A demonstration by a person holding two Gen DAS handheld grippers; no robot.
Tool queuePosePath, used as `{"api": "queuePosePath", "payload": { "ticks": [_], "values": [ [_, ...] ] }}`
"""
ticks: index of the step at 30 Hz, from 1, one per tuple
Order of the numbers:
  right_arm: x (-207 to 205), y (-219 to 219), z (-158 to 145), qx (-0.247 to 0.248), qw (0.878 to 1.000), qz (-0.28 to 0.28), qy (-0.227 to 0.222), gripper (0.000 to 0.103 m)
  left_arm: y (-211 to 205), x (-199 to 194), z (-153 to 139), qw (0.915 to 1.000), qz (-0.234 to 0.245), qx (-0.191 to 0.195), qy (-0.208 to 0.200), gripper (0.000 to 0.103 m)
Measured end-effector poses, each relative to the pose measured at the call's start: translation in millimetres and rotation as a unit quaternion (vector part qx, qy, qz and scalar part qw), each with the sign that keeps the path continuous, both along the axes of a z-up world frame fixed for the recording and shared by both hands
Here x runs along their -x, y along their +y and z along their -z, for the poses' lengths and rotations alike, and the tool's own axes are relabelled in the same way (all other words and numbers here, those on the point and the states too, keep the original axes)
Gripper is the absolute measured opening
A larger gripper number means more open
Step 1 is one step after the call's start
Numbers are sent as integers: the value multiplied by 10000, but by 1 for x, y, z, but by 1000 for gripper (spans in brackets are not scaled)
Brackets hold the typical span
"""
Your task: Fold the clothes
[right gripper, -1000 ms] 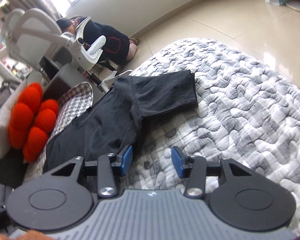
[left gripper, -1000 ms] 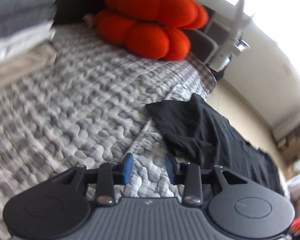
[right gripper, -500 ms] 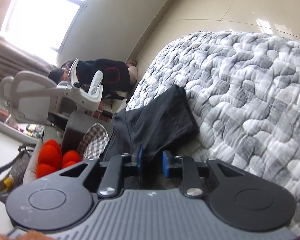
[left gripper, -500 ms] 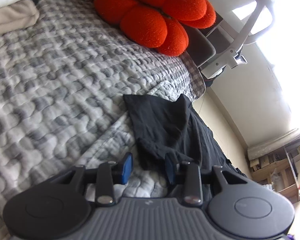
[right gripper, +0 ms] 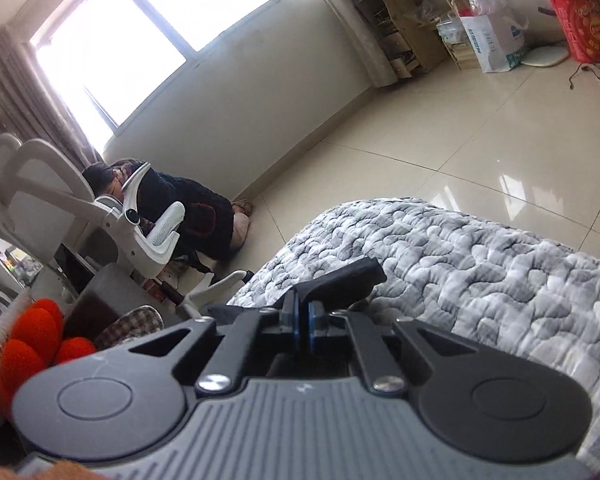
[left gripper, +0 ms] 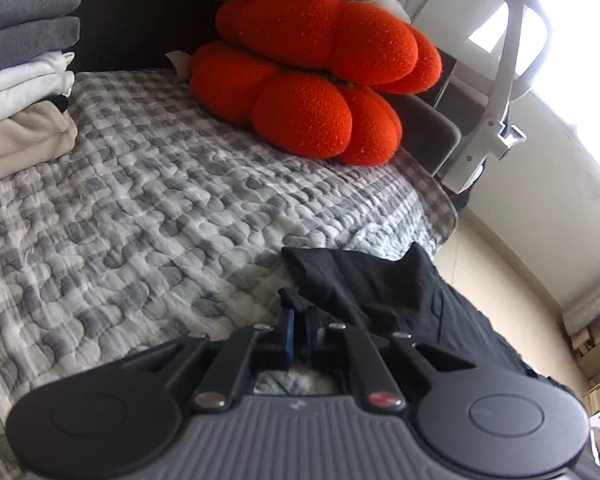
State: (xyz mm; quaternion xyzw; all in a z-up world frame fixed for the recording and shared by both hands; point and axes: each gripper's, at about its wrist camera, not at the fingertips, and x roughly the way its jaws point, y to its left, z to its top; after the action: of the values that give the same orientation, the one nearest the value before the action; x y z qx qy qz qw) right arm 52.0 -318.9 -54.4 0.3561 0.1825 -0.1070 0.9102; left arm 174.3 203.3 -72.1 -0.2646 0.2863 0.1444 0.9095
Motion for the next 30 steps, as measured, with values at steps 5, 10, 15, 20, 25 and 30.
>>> {"api": "queuePosePath", "payload": {
  "ticks": [5,10,15,20,25,30],
  "values": [
    [-10,11,4,-7,9996,-143,261,16,-11,5,-10,9990,295,-314,81,26],
    [-13,19,-4,-164,9992,-275,251,53,-23,19,-20,9952,841,-463,170,49],
    [-7,23,-12,-89,9982,-480,352,53,-38,35,-23,9900,1074,-798,450,51],
    [0,26,-14,-158,9955,-675,643,53,-40,45,-22,9892,1235,-486,622,52],
    [10,28,-13,-360,9901,-905,1008,53,-46,54,-20,9869,1391,-260,769,52],
    [16,36,-6,-445,9813,-1196,1439,53,-57,64,-20,9841,1550,-268,824,53]
  ]
}}
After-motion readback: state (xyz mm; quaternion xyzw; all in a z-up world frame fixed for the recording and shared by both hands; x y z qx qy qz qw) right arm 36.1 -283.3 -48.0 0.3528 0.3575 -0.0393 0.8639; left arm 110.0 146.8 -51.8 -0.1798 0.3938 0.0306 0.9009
